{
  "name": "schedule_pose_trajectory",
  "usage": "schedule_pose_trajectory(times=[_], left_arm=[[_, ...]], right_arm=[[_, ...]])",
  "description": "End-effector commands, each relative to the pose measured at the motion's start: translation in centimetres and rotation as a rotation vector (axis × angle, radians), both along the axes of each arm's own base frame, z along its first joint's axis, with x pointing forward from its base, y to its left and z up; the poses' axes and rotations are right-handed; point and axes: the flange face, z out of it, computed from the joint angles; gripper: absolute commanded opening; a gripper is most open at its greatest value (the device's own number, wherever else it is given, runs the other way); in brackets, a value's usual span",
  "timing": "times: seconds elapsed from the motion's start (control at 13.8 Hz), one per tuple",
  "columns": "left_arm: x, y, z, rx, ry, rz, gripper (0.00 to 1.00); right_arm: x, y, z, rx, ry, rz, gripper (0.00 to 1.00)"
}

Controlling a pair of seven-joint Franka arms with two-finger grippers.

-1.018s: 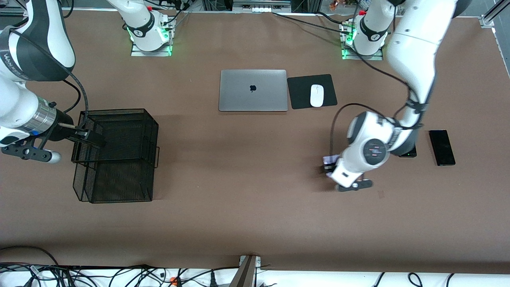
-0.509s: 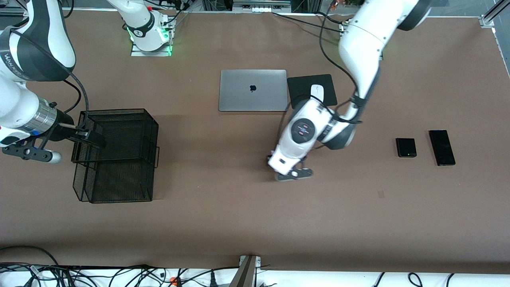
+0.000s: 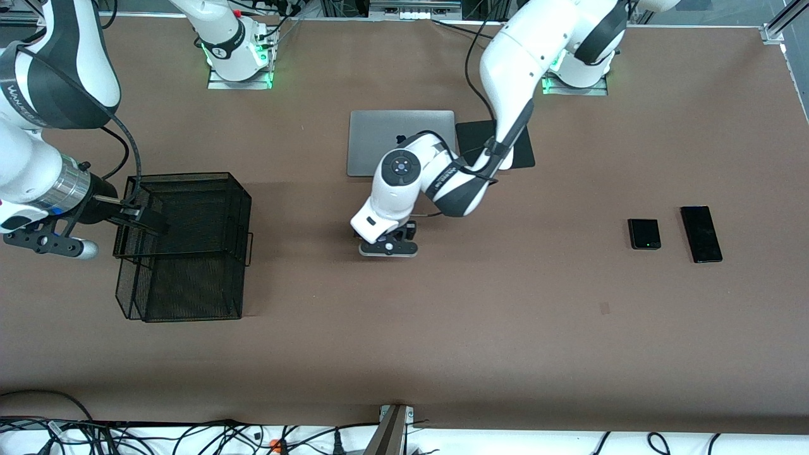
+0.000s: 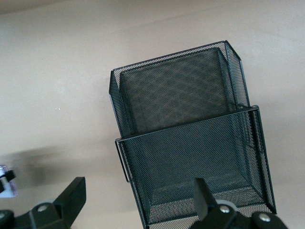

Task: Place phones with both arms
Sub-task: 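Carry the white phone to the table middle and release it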

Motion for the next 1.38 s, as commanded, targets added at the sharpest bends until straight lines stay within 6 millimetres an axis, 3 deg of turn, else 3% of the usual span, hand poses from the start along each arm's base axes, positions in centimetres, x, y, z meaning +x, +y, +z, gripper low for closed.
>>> schedule_pose_trajectory(times=[0.0,0.29,0.36,0.51,0.73,0.94,1.16,1.31], left_arm=[[-0.3,-1.8,-1.1,-0.033,-0.048,0.032,0.0],[-0.5,-2.2,-2.7,-0.053,-0.083,0.106,0.0],[-0.4,-2.1,-2.7,-0.054,-0.081,0.124,0.09],[0.0,-1.8,-2.7,-0.054,-0.084,0.179,1.0],[-0.4,-2.2,-2.3,-0.021,-0.133,0.217,1.0],[0.3,-1.1,-0.9,0.042,-0.095,0.289,1.0],[2.9,1.4,4.2,0.086,-0.085,0.295,1.0],[5.6,5.3,6.9,0.123,-0.051,0.313,1.0]], right_arm=[[0.3,-0.3,0.3,0.004,-0.009,0.0,1.0],[0.2,-0.4,0.3,0.006,-0.007,-0.002,1.0],[0.3,-0.4,0.3,0.006,-0.008,-0.002,1.0],[0.2,-0.4,0.3,0.006,-0.007,-0.001,1.0],[0.3,-0.3,0.2,0.006,-0.007,0.001,1.0],[0.2,-0.3,0.1,0.006,-0.004,-0.001,1.0],[0.2,-0.1,0.1,0.005,0.002,0.003,1.0],[0.1,-0.1,0.0,0.003,0.007,0.003,1.0]])
